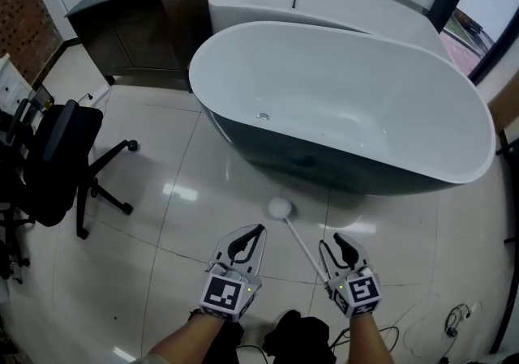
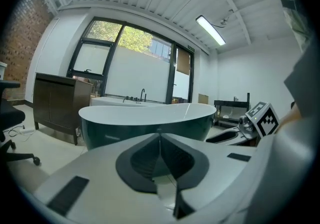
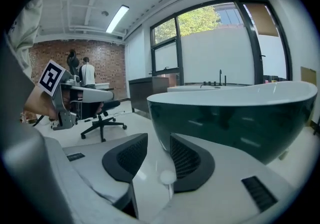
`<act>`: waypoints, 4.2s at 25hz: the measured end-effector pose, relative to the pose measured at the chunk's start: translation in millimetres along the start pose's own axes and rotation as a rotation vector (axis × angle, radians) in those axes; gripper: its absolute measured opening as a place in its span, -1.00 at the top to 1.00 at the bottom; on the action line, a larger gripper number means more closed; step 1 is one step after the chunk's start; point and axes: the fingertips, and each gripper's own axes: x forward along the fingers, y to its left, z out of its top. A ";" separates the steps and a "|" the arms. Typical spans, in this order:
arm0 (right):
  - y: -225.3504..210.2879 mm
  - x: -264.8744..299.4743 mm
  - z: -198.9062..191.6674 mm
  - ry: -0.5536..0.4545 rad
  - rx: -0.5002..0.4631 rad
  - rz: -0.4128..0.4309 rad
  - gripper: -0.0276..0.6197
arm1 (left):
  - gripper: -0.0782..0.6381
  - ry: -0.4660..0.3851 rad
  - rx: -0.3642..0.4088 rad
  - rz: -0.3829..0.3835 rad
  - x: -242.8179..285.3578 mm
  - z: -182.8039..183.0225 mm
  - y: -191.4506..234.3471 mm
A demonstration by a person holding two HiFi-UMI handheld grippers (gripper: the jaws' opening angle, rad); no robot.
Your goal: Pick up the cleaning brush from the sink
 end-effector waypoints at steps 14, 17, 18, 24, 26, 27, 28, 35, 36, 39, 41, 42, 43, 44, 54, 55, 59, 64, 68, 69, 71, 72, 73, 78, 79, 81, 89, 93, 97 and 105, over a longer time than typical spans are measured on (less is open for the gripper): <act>-74.5 198.5 -439.6 0.234 -0.024 0.066 0.45 | 0.75 -0.044 -0.055 0.072 110.3 -281.6 44.1; -96.0 213.2 -507.3 0.365 -0.039 0.062 0.45 | 0.75 0.019 -0.078 0.098 126.0 -319.7 43.3; -103.1 215.8 -528.1 0.416 -0.039 0.060 0.45 | 0.75 0.032 -0.087 0.096 131.1 -325.6 41.2; -107.7 233.5 -601.9 0.665 -0.008 0.122 0.45 | 0.75 0.041 -0.101 0.053 147.2 -337.7 28.3; -101.6 238.6 -619.8 0.735 -0.010 0.153 0.45 | 0.75 0.047 -0.103 0.046 145.8 -341.2 26.6; -97.6 240.0 -628.8 0.771 -0.013 0.169 0.45 | 0.75 0.050 -0.095 0.042 144.9 -341.1 26.3; -94.5 239.8 -637.9 0.811 -0.019 0.181 0.45 | 0.75 0.053 -0.087 0.039 143.9 -340.7 26.6; -100.3 221.5 -683.6 1.037 -0.076 0.173 0.45 | 0.75 0.069 -0.074 0.066 131.1 -340.7 43.6; -99.8 222.7 -685.2 1.040 -0.071 0.174 0.46 | 0.75 0.069 -0.075 0.068 131.3 -342.4 47.1; -96.0 228.3 -687.4 1.052 -0.051 0.194 0.46 | 0.75 0.061 -0.083 0.069 135.5 -346.3 54.4; -98.7 230.3 -686.2 1.078 -0.064 0.183 0.46 | 0.75 0.051 -0.086 0.064 138.1 -343.7 57.2; -99.3 230.7 -685.6 1.092 -0.069 0.177 0.46 | 0.75 0.048 -0.090 0.058 139.1 -344.0 58.8; -97.8 230.3 -685.5 1.106 -0.067 0.174 0.47 | 0.75 0.047 -0.094 0.055 139.7 -345.0 61.1; -95.4 229.1 -685.6 1.121 -0.061 0.166 0.53 | 0.75 0.049 -0.101 0.054 139.5 -346.4 63.8; -57.3 237.6 -662.0 0.921 0.054 0.230 0.74 | 0.75 0.048 -0.114 0.052 129.7 -345.1 78.8; -50.2 238.1 -654.0 0.896 0.066 0.257 0.74 | 0.75 0.047 -0.114 0.059 130.0 -344.5 82.9; -26.4 230.0 -592.1 0.836 0.084 0.320 0.74 | 0.75 0.106 -0.086 0.110 120.0 -348.1 102.9; 1.2 179.6 -422.0 0.747 0.086 0.395 0.74 | 0.75 0.207 -0.161 0.156 60.4 -290.3 92.7; 39.4 145.6 -293.6 0.664 0.126 0.447 0.74 | 0.75 0.259 -0.203 0.167 1.4 -217.6 85.8; 49.5 134.1 -261.2 0.646 0.137 0.457 0.74 | 0.75 0.268 -0.200 0.174 -13.6 -194.3 85.2; 69.6 111.5 -190.2 0.597 0.170 0.473 0.74 | 0.75 0.281 -0.191 0.181 -41.0 -142.3 82.1; 80.7 99.5 -152.8 0.564 0.192 0.476 0.74 | 0.75 0.286 -0.186 0.182 -54.3 -115.6 79.4; 92.9 86.0 -114.8 0.528 0.215 0.477 0.74 | 0.75 0.290 -0.183 0.185 -68.3 -89.2 76.8; 148.6 0.1 78.8 0.383 0.288 0.453 0.74 | 0.75 0.291 -0.195 0.192 -144.2 59.0 62.6; 155.8 -18.1 115.3 0.363 0.293 0.443 0.74 | 0.75 0.287 -0.191 0.189 -158.4 91.8 60.2; 167.7 -53.4 185.6 0.325 0.304 0.417 0.74 | 0.75 0.274 -0.182 0.184 -186.9 157.7 57.9; 191.3 -189.5 423.9 0.115 0.299 0.261 0.74 | 0.75 0.192 -0.149 0.176 -295.0 379.5 53.6; 199.5 -254.9 501.4 0.012 0.291 0.183 0.74 | 0.75 0.170 -0.163 0.145 -321.3 444.6 33.8; 192.7 -307.6 552.0 -0.105 0.290 0.116 0.74 | 0.75 0.114 -0.104 0.104 -319.4 507.6 4.7; 142.5 -451.3 610.4 -0.306 0.232 0.143 0.74 | 0.75 0.000 -0.064 0.125 -338.6 586.6 -126.0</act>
